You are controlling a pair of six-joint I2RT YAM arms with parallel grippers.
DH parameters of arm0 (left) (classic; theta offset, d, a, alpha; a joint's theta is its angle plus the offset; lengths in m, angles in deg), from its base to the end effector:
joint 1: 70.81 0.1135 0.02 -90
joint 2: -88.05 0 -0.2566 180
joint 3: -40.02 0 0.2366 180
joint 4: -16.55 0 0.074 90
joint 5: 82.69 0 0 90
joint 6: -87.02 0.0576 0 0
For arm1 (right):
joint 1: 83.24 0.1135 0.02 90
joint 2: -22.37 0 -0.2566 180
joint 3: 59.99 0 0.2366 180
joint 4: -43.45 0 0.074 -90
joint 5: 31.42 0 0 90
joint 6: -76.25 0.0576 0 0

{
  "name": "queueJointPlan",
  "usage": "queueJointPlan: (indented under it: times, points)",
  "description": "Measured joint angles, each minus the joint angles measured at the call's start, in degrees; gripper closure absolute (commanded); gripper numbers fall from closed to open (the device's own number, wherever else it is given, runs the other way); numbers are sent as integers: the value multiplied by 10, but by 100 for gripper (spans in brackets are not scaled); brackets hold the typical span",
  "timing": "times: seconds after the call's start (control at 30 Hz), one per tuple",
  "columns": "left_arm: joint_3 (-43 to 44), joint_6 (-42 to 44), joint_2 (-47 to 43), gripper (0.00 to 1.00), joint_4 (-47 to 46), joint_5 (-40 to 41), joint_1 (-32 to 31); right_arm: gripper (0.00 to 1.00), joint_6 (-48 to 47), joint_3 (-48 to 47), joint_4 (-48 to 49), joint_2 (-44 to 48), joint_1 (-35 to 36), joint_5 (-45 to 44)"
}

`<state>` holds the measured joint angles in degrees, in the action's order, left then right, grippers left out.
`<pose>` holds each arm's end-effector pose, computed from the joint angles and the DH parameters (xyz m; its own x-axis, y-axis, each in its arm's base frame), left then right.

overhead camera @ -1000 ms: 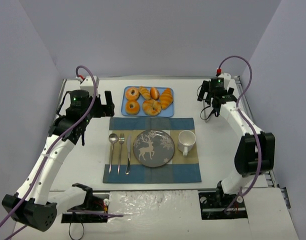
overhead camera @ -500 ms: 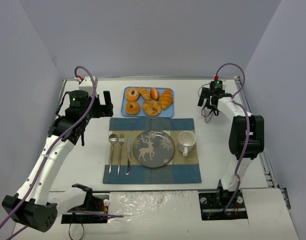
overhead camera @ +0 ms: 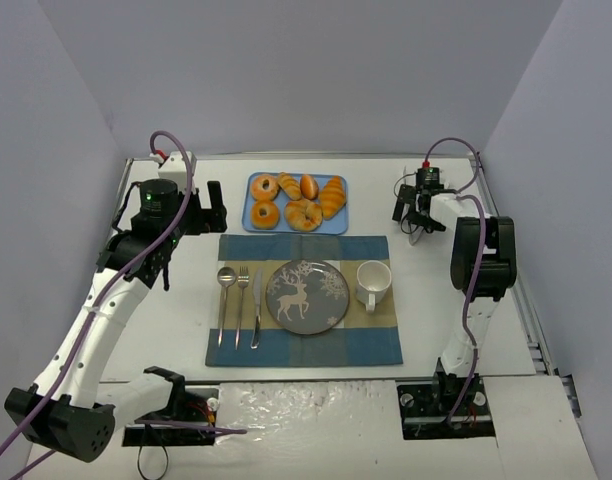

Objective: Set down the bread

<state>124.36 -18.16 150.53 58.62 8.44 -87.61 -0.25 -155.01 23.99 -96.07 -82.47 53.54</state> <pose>0.2344 -0.0696 0.3837 -0.3902 -0.1557 -0.9075 0.1752 0.9550 -0.2392 0.4556 0.0011 0.1557 -0.6497 0.2238 -0.7265 0.2084 0.9715 0.1129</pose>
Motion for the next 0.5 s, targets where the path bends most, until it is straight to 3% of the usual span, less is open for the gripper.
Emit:
queueJointPlan:
  times: [0.27, 0.5]
  points:
    - [0, 0, 3, 3, 0, 0, 0, 9, 1, -22, 13, -20, -1, 1]
    - [0, 0, 6, 3, 0, 0, 0, 27, 2, -24, 24, -24, -1, -1]
